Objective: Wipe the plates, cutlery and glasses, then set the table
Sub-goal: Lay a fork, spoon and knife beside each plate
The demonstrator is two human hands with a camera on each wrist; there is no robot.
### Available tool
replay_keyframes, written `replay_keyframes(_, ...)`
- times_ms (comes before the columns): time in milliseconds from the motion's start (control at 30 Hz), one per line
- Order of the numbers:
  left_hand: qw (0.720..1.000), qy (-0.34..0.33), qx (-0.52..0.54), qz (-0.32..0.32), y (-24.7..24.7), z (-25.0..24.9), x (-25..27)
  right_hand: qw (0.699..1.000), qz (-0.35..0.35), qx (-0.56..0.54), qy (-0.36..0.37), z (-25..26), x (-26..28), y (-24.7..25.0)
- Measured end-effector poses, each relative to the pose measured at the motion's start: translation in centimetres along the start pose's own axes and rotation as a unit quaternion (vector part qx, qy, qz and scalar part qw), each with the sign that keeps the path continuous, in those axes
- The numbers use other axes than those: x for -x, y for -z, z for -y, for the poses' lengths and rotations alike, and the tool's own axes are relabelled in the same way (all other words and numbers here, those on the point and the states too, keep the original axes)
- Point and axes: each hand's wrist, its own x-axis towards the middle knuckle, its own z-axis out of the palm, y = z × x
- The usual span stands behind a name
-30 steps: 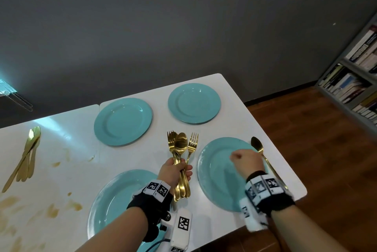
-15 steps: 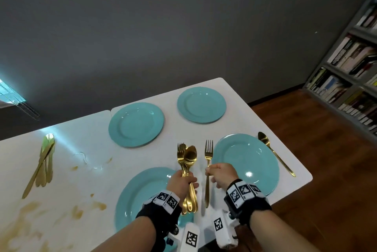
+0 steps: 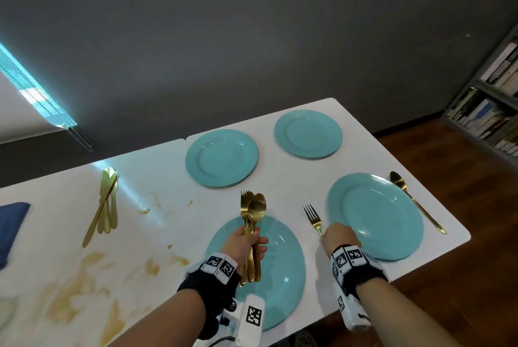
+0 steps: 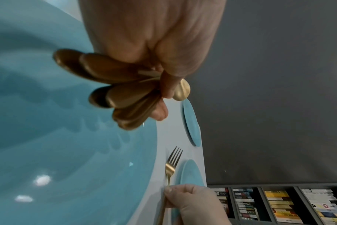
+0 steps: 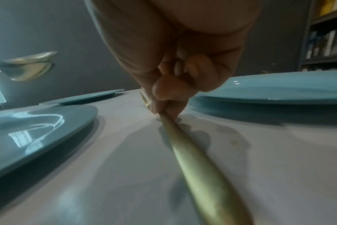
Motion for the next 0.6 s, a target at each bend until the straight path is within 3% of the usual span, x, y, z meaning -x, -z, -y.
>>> replay_keyframes(400, 0.999, 0.0, -0.048, -0.004, 2.0, -0.4, 0.6, 0.992, -0.082, 0.093, 0.017, 0.6, 0.0, 0.3)
replay_keyframes(600, 0.998, -0.008, -0.062, -0.014, 2.2, -0.9, 0.7, 0.988, -0.091, 0.122, 0.027, 0.6, 0.5, 0.4)
